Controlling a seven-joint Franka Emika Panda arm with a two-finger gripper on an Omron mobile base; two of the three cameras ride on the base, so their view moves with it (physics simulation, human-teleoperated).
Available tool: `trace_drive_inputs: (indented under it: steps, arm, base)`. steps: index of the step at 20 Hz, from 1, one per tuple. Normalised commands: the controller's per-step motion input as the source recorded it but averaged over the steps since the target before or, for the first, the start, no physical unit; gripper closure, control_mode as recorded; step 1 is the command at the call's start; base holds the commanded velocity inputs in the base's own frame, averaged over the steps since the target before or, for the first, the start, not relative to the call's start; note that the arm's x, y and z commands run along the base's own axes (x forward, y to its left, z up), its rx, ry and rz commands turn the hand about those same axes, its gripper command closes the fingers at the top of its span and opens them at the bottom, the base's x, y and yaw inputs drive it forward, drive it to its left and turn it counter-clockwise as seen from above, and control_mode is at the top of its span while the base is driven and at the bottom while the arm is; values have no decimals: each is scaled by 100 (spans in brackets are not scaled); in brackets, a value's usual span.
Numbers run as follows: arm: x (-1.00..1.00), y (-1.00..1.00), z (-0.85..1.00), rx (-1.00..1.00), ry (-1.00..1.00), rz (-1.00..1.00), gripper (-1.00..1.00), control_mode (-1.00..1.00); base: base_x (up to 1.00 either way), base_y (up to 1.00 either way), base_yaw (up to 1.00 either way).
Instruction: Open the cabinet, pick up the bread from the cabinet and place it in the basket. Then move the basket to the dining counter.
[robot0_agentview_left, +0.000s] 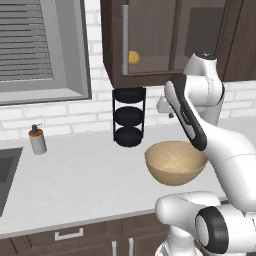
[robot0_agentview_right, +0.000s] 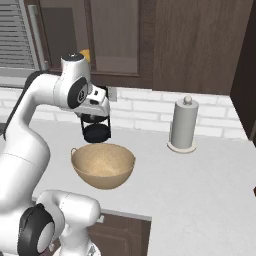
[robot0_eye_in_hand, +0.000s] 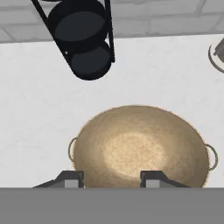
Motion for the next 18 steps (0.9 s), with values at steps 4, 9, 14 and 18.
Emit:
trace_drive_inputs:
  steps: [4, 9, 14, 18]
  arm:
    - [-3, 0, 0, 0, -6, 0, -100, -100]
    - [0, 26, 23, -13, -16, 0, -100, -100]
    - [0, 54, 70, -5, -13, -3, -100, -100]
    - [-6, 47, 82, 0, -16, -1, -100, -100]
  base:
    - [0, 0, 0]
    - [0, 0, 0]
    - [0, 0, 0]
    - [0, 0, 0]
